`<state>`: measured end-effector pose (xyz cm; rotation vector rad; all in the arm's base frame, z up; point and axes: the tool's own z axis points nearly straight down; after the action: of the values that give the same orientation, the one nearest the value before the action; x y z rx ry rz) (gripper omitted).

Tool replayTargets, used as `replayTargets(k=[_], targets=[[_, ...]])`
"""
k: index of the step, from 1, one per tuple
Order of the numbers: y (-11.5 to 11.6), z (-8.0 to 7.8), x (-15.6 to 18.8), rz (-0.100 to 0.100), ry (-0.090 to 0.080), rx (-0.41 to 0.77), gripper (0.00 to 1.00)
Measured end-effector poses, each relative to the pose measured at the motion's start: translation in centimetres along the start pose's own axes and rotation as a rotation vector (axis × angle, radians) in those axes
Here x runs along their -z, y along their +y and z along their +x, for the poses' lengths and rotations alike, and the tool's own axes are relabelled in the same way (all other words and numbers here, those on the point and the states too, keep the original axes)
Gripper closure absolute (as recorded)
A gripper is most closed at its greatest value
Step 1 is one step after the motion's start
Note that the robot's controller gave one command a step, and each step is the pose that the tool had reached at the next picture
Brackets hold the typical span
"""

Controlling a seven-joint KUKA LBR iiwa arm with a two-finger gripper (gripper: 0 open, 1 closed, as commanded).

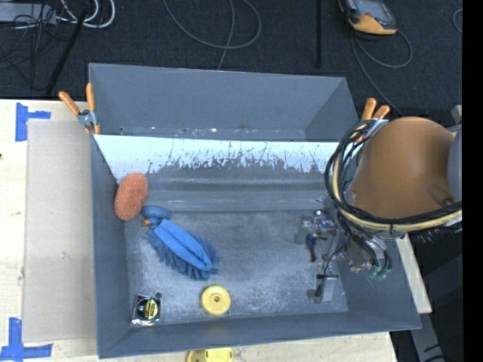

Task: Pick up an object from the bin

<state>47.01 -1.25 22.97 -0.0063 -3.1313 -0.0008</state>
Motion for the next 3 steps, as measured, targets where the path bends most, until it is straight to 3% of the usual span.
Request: replayTargets(k=[1, 2, 3], targets=[[0.0, -0.1, 0.4, 0.0, -0.008, 0.0, 0.0], [-1.2, -1.0, -5.6, 0.0, -0.015, -0.005, 0.0], [-1.4, -1.3, -7.0, 0.001, -0.01, -0.006, 0.0]])
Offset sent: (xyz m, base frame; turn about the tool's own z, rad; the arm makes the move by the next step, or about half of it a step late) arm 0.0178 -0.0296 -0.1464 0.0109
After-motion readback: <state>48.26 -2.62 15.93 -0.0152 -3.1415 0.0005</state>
